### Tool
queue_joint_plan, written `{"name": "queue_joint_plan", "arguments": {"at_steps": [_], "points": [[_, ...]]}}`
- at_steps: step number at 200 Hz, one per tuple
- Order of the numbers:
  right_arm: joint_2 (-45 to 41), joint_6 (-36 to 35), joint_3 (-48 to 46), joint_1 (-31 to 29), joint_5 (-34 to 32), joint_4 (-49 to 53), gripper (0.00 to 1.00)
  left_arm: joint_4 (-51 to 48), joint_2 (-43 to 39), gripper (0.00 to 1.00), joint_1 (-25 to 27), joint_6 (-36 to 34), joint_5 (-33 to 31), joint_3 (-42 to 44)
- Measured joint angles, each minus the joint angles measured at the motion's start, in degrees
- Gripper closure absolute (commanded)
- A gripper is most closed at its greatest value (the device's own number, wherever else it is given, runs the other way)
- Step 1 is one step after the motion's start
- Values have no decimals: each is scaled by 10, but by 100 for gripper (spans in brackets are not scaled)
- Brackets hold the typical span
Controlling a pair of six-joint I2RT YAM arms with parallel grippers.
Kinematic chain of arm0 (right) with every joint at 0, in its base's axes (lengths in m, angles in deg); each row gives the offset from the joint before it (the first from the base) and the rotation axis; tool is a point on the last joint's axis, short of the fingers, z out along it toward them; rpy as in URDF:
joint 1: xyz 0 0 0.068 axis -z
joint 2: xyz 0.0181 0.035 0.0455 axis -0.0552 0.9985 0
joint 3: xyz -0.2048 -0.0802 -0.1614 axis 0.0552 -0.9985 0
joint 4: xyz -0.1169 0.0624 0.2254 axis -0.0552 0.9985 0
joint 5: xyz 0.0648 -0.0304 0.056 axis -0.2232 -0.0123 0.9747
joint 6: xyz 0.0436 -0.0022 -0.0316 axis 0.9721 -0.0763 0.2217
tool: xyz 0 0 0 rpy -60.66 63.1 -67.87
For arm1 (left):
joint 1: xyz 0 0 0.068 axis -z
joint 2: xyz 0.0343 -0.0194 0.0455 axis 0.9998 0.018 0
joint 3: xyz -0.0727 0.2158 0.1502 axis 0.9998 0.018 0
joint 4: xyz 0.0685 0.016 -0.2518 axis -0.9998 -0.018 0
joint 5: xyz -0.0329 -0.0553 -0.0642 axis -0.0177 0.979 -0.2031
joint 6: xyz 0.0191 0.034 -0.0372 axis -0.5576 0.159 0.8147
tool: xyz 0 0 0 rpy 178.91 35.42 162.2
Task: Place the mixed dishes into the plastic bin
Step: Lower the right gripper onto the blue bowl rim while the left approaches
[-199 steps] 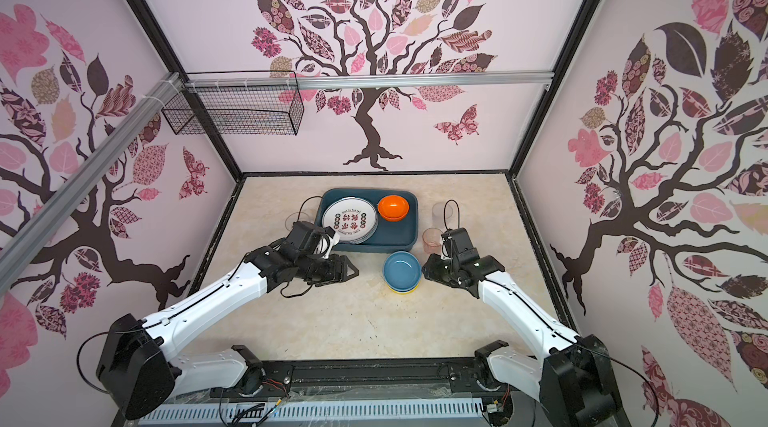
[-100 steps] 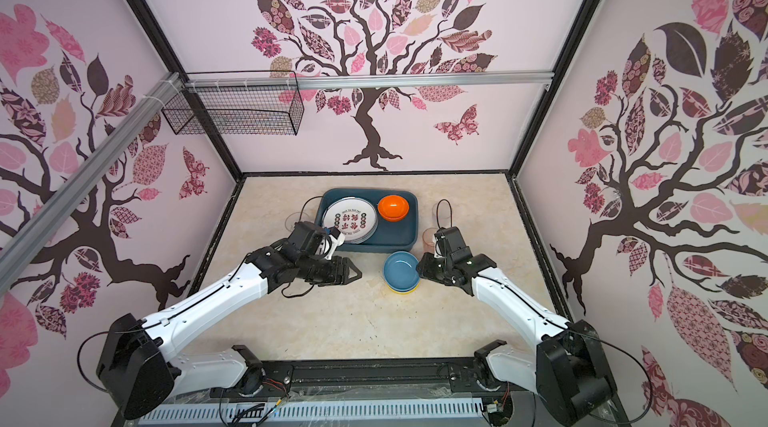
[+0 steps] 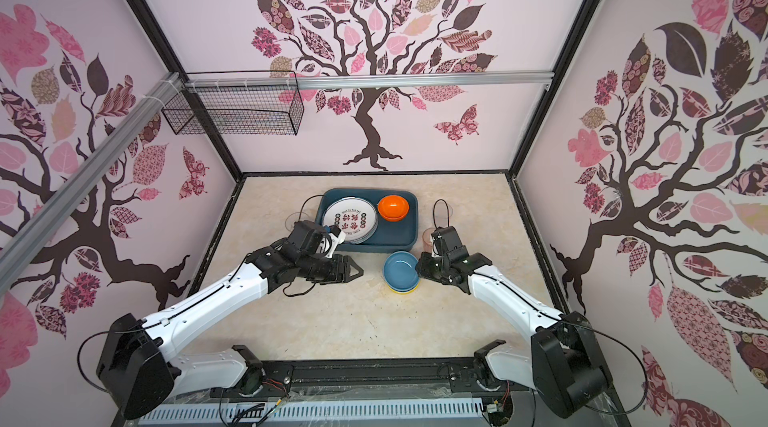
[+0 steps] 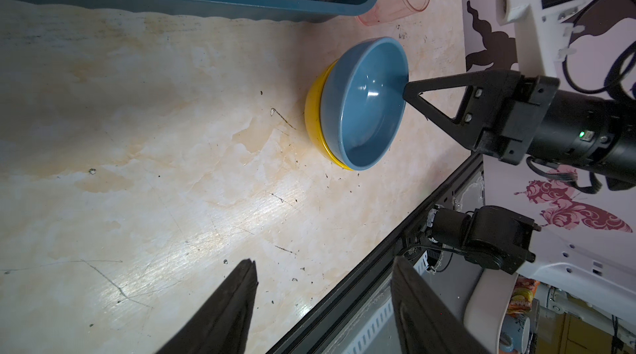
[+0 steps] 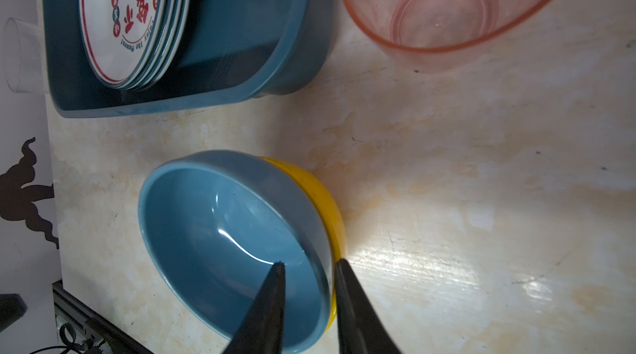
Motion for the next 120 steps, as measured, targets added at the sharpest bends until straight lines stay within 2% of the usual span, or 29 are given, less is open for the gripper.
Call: {"name": "queue_joint_plan", "arguments": {"at_steps": [59,120], "points": [[11,-1,0,-3,-4,-5,70,3,0,35,0,2,1,0],[18,-9,0,-11,-14,-5,80,4,0,35,0,2,1,2]]}}
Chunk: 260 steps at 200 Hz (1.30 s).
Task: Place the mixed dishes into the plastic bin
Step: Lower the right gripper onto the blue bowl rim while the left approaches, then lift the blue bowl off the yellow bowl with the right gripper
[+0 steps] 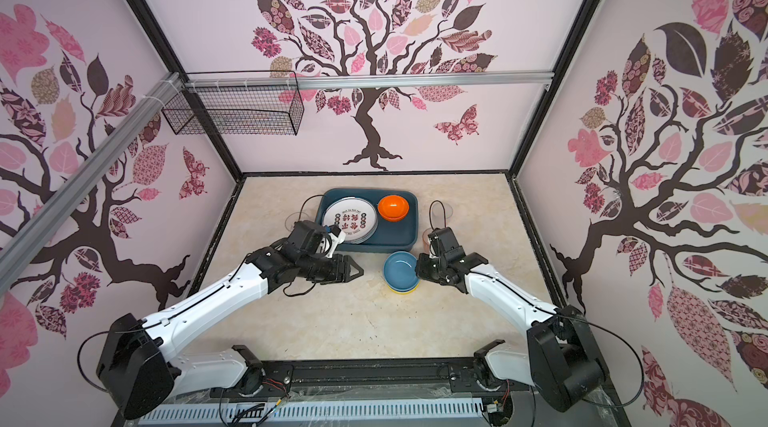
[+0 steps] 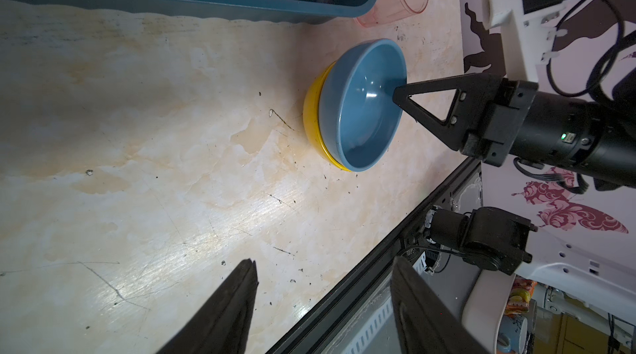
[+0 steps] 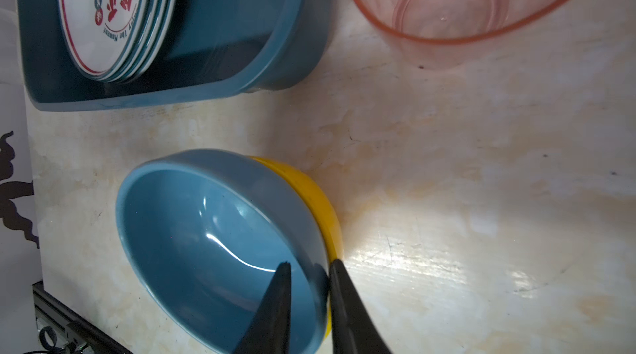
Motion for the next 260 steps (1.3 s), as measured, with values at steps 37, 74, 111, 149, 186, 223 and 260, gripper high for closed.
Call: {"name": "queue_joint_plan", "arguments": {"at_steps": [37,74,111,149,186,223,260], "points": [[0,-4,0,-1,-8,1,85,2,0,35,0,2,0,3],[0,-11,0,-4,-10,7,90,6,0,35,0,4,0,12],[-2,-19,2,-5,-17,21,94,12,-3,35,0,10,0,19],[-6,-28,12,-7,-23,49,95,14,-8,35,0,13,0,20],[-14,-37,53,-8,-25,85,96,15,-18,35,0,15,-3,20],[-13,-40,107,-8,-25,123,96,14,-34,34,0,18,-21,20],[14,-45,177,-8,-31,154,96,5,-45,33,-18,19,-36,20]]}}
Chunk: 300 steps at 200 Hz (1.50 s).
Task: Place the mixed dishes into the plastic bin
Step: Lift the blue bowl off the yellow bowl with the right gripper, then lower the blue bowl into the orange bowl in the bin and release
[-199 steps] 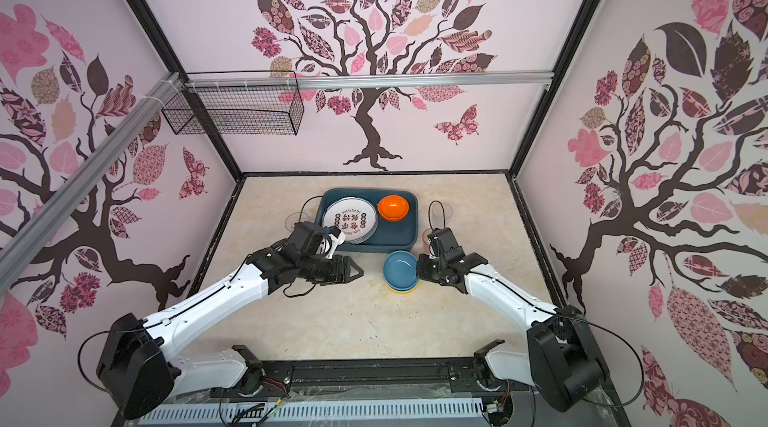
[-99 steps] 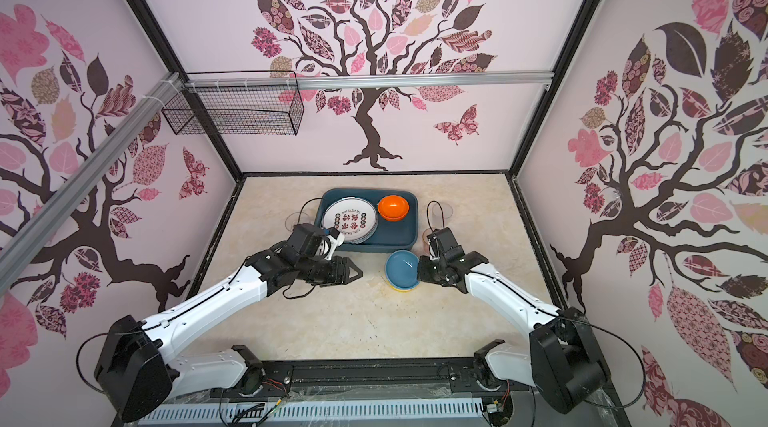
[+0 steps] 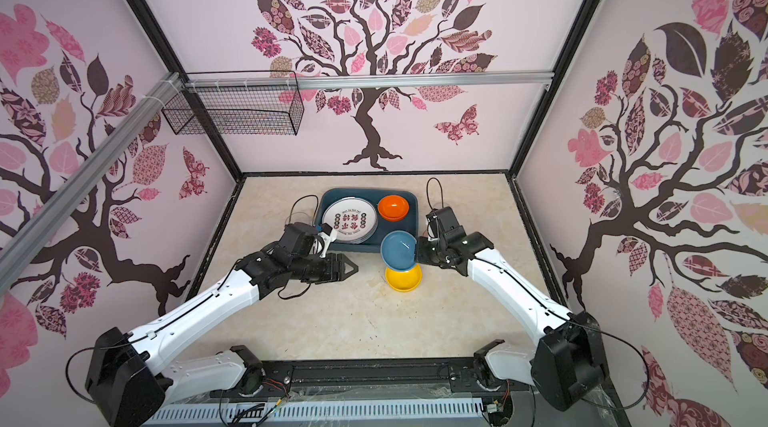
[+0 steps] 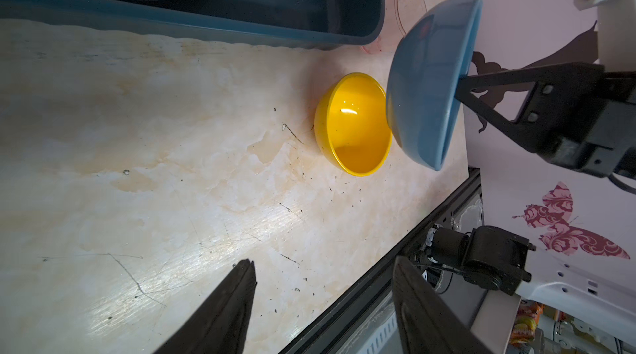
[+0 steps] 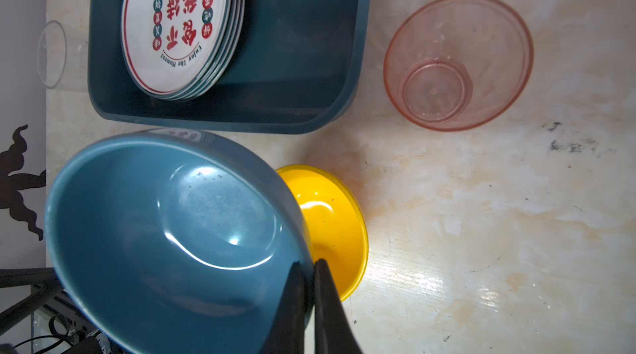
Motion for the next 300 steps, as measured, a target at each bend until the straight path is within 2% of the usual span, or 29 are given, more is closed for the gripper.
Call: {"name": "queue_joint_plan", "arguments": {"at_steps": [61,162,228,300], "points": [[109,-13,138,0,-23,36,97,-46,5,32,-58,-17,-14,-43],[317,-47,388,44,-26,111,96,-73,76,31,-68,-50,-43,-139],[442,-62,544,67,-39,163,96,-75,114,31,-71,-52,-52,-170],[572,-69,706,72,-48,221,95,-75,121,31,-71,-52,-52,-176]]}}
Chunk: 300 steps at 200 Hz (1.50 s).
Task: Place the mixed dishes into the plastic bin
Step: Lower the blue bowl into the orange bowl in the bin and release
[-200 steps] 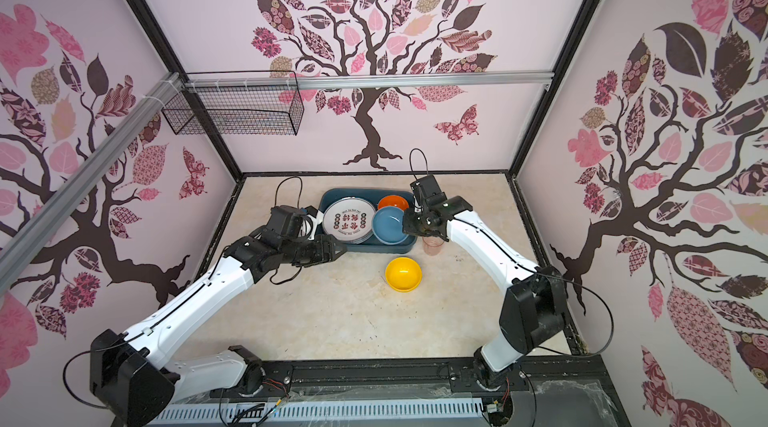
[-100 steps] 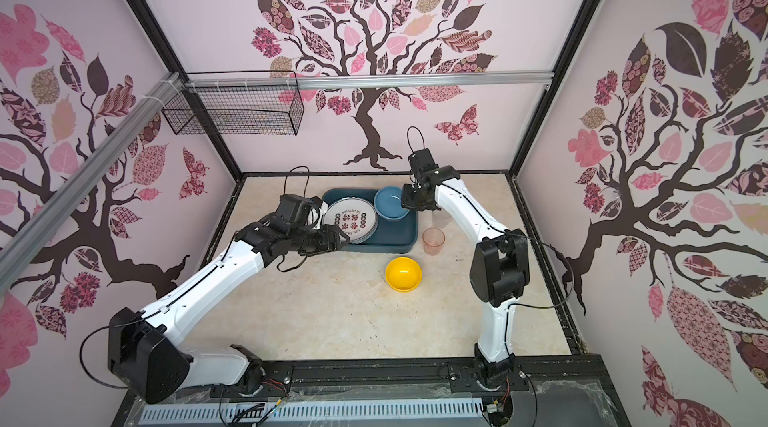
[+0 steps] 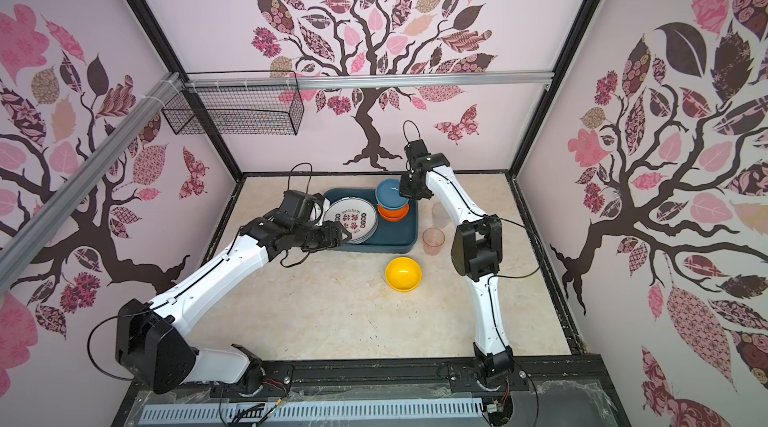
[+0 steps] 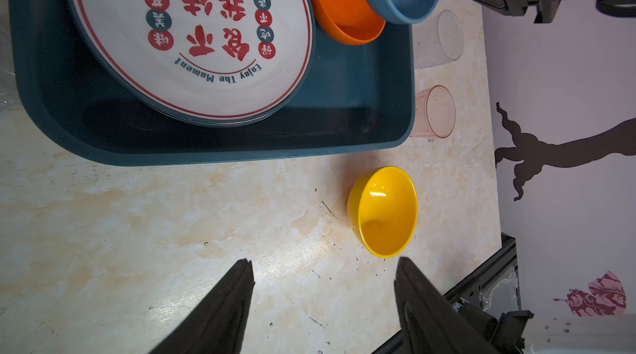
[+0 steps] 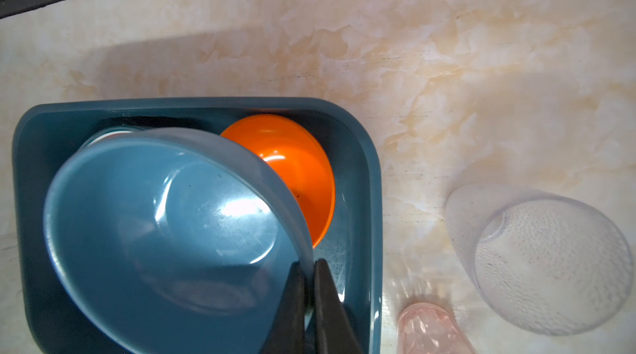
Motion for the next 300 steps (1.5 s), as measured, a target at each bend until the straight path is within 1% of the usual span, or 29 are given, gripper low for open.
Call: {"name": "queue_joint_plan", "arguments": {"at_steps": [28,88,124,267,300], "points": [[30,0,24,0,1,14,95,0,0,31,0,0,0,0],[60,0,61,0,0,30,95,0,0,31,0,1,0,0],[73,0,65,0,-2,33,95,1,0,31,0,3,0,0],[80,0,70,0,-13,43,92,5,0,32,-1,5,3,15],[86,-2,90,0,-13,51,90,5,0,32,-1,7,5,15]]}}
